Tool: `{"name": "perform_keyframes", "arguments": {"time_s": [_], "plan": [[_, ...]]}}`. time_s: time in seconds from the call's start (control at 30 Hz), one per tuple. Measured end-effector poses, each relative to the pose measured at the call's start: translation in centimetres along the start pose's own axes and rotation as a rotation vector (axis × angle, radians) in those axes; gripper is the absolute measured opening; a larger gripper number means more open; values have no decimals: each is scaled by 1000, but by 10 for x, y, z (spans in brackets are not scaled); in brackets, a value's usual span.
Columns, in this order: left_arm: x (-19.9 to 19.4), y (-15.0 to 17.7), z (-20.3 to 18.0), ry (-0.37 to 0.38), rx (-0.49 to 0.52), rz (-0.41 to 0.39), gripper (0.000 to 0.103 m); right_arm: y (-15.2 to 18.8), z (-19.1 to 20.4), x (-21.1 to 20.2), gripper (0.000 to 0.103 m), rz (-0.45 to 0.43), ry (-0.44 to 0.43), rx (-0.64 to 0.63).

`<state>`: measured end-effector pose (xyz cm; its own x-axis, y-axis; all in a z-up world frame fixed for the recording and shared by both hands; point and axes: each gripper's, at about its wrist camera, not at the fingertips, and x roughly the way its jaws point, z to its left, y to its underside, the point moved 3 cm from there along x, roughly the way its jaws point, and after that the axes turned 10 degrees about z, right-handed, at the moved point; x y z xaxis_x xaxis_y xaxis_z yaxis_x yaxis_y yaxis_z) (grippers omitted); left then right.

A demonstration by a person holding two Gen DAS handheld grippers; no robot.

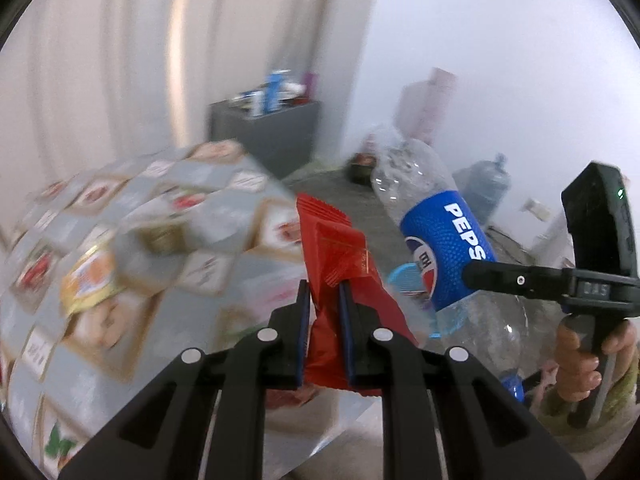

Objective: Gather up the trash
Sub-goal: 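Carry wrapper and bottle over the wastebasket and open both tools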

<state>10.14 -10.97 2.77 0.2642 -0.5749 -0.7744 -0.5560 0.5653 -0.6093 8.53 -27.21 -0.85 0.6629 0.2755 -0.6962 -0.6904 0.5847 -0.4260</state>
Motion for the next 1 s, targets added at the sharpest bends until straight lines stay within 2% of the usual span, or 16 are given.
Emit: {"name": "perform_keyframes", "arguments": {"time_s": [0.2,0.33,0.47,0.63,0.77,0.87,0.97,1.0], "plan": [[59,-56,-62,137,72,95,14,15,-99,-86,56,-214,165,264],[101,-78,-114,182,153,174,14,42,-156,-116,56,-276,216,440],[157,-88,-173,213,243,291,14,65,-207,-107,57,-251,179,611],[232,-91,-219,186,285,437,14,77,-259,-70,57,-170,82,778],[291,-95,-245,152,305,531,14,75,-302,-48,57,-123,20,897],[331,-103,-257,109,334,560,15,61,-335,-26,60,-97,-17,960],[377,-107,-261,51,337,609,56,49,-366,-1,65,-69,-26,1019],[385,-109,-261,27,330,585,56,48,-373,6,65,-63,-16,1034]]}}
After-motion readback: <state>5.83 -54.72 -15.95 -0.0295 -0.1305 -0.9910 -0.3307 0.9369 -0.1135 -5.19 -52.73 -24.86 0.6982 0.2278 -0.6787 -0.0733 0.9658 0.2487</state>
